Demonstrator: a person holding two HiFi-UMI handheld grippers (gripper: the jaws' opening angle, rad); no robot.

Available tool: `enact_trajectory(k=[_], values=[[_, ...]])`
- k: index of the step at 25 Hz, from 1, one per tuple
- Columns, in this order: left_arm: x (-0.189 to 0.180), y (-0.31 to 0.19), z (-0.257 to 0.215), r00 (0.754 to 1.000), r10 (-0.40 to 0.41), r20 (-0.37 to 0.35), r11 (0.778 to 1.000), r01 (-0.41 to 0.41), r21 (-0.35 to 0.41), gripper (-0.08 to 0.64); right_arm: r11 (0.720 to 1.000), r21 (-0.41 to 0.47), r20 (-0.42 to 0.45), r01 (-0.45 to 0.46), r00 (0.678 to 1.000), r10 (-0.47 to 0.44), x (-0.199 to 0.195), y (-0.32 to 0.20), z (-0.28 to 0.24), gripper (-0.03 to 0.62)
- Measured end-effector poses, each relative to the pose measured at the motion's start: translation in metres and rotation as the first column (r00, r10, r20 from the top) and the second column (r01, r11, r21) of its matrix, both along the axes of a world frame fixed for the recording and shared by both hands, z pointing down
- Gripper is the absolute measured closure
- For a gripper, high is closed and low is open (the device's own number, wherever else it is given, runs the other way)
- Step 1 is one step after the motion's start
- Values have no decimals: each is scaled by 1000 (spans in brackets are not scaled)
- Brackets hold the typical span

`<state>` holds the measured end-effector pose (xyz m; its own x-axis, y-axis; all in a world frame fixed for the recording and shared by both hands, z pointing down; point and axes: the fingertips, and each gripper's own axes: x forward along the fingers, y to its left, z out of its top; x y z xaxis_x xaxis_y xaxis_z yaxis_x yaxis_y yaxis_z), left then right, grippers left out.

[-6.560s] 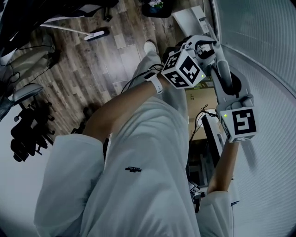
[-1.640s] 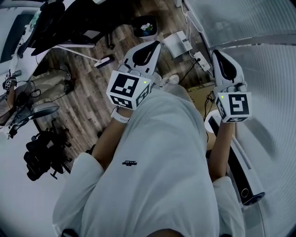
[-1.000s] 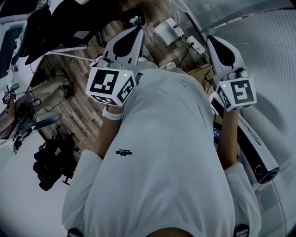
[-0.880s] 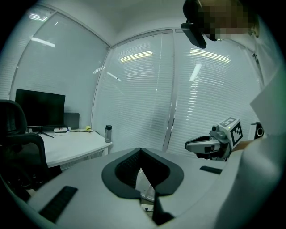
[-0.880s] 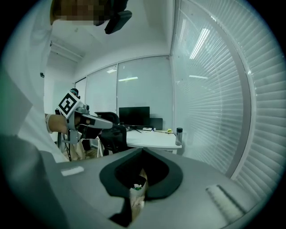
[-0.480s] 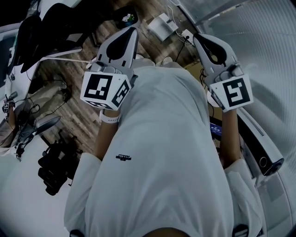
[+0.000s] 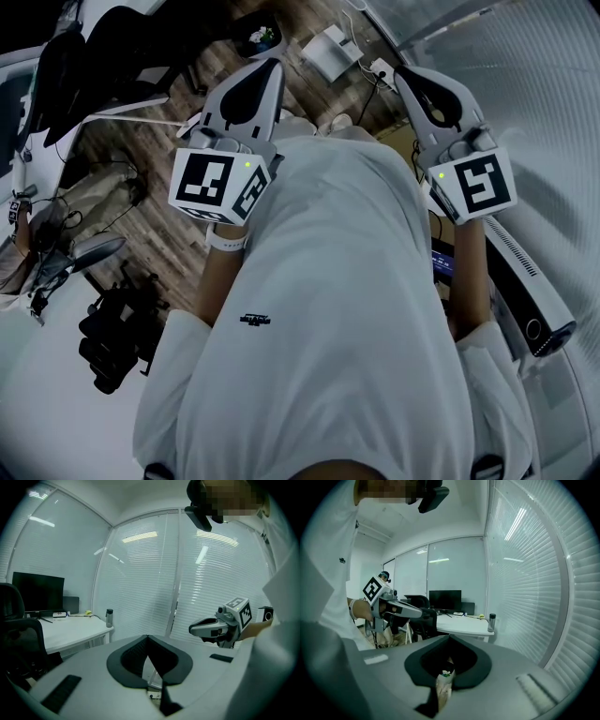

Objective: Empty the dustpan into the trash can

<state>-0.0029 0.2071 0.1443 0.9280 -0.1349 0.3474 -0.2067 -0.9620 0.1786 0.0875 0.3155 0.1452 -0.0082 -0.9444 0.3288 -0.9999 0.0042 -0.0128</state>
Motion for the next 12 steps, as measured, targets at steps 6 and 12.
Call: enact_trajectory(k=[6,12], values=[[1,4,2,1000,2,-1,1000,-2,0,552,1000,3,-7,13,1000,-13,0,5,0,581],[3,14,3,1000,2,-4,1000,-2,-12,552,1000,-4,-22,18,1000,-18,4,14,0,581]])
